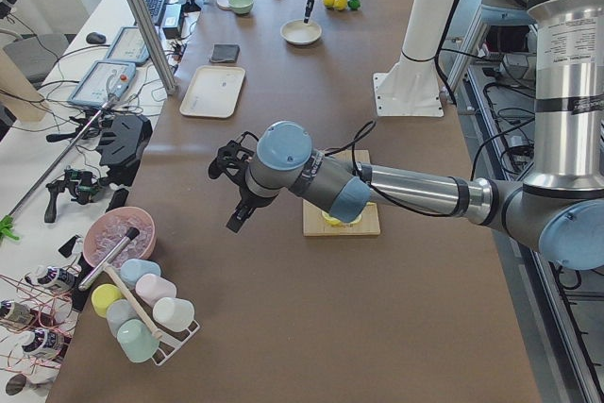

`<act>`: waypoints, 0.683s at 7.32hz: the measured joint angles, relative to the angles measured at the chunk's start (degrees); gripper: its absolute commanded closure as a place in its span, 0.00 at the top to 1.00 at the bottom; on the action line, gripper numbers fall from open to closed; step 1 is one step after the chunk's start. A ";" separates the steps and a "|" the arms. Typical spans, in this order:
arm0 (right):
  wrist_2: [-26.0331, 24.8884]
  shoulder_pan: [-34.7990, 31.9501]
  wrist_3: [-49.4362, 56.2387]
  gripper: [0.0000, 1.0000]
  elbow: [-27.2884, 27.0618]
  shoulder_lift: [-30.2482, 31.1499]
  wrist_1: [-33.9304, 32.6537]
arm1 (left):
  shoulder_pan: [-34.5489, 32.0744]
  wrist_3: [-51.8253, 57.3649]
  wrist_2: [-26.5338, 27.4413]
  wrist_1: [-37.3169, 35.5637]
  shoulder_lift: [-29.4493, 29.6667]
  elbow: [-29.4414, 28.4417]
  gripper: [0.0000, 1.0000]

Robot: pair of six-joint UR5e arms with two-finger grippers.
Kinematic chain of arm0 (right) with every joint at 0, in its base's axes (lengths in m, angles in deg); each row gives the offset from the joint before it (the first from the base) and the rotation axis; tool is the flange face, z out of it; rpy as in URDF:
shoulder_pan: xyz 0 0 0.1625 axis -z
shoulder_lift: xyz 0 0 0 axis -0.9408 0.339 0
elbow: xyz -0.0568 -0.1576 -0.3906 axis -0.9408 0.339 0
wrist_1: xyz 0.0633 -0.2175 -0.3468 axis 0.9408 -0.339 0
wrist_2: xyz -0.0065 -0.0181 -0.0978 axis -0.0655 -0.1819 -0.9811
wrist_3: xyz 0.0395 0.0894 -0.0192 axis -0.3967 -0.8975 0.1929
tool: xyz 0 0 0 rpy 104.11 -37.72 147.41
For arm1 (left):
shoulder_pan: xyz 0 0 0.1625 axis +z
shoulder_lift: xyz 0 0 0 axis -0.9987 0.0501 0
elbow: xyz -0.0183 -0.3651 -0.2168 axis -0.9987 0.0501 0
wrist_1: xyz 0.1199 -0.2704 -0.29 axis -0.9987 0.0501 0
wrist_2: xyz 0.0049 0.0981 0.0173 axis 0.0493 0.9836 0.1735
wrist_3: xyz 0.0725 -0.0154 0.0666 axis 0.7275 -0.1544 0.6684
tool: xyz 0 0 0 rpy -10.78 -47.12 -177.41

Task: Place red cherry on plate
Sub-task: 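Move the right gripper down to the rim of the white plate, then drag the white plate with the right gripper toward the table's center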

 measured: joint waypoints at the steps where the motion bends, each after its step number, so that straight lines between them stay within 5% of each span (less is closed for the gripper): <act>1: -0.16 0.03 -0.08 0.00 -0.06 -0.05 0.00 | 0.00 -0.01 0.00 0.00 0.08 -0.01 0.99; 5: -0.54 0.28 -3.67 0.00 -4.32 -4.25 -3.65 | 0.04 -0.58 0.01 0.00 0.30 -0.03 0.99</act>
